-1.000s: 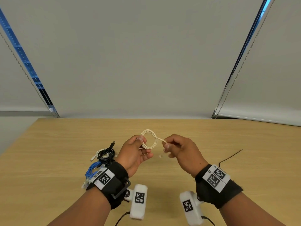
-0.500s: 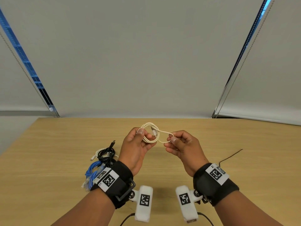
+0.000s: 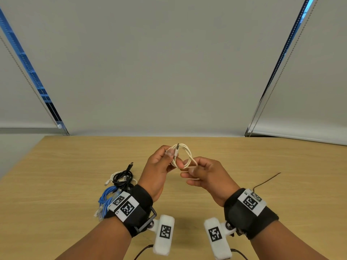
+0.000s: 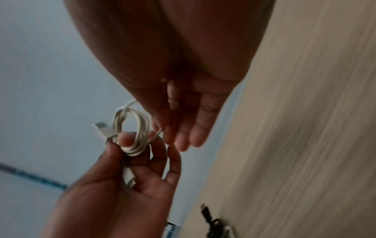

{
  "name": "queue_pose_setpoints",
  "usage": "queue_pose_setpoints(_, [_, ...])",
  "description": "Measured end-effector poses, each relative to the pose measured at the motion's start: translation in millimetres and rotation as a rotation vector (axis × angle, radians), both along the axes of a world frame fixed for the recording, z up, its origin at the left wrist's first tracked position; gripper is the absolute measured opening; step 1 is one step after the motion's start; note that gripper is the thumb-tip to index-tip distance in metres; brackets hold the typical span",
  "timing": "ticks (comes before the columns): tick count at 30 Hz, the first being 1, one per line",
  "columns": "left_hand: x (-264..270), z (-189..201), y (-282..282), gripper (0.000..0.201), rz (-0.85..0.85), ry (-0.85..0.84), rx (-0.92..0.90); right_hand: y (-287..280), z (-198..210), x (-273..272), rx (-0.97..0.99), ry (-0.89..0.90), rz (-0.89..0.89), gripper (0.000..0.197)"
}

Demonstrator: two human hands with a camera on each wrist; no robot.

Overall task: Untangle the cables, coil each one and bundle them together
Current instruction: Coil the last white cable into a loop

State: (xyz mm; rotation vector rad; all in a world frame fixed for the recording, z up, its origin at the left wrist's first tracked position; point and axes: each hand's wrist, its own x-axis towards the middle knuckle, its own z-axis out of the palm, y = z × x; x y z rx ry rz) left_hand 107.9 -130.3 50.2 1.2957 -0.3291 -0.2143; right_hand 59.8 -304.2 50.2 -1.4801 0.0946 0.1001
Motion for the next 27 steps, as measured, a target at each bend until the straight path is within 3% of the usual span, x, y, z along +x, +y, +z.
queue_pose_setpoints(2, [4.1,-3.0,3.4,0.029,0.052,-0.043,0.118,-0.6,1.5,0.2,-0.237,-0.066,-0.068,0.035])
queue_pose_setpoints(4, [7.1,-6.6,5.0,0.030,0.085,-0.083,0.236,-0.4,9.6,0.1,-0.352,-0.191,-0.174,0.040])
queue_pose_setpoints(9, [4.0,-12.6,-0.7,0.027,-0.012,-0.130,0.388,9.3,25.5,5.7,-0.688,-0.312,0.014,0.014])
queue_pose_setpoints(11, [3.3,-14.7,-0.1,0.027,-0.064,-0.127,0.425,8.0,30.0,8.9,-0.667,-0.305,-0.016,0.009])
queue_pose_setpoints(15, [6.5,-18.2,9.5,0.034,-0.137,-0.079,0.418,-1.3,36.6,13.4,-0.427,-0.284,-0.054,0.011])
queue_pose_setpoints(21, [-1.6,-14.4,10.9,0.036,-0.285,0.128,0.184,-6.2,38.0,21.3,-0.353,-0.260,-0.065,0.010])
queue_pose_setpoints(27, [-4.8,-4.5,8.4,0.024,-0.346,0.156,0.053,-11.6,21.4,18.6,-0.200,-0.069,-0.023,0.005])
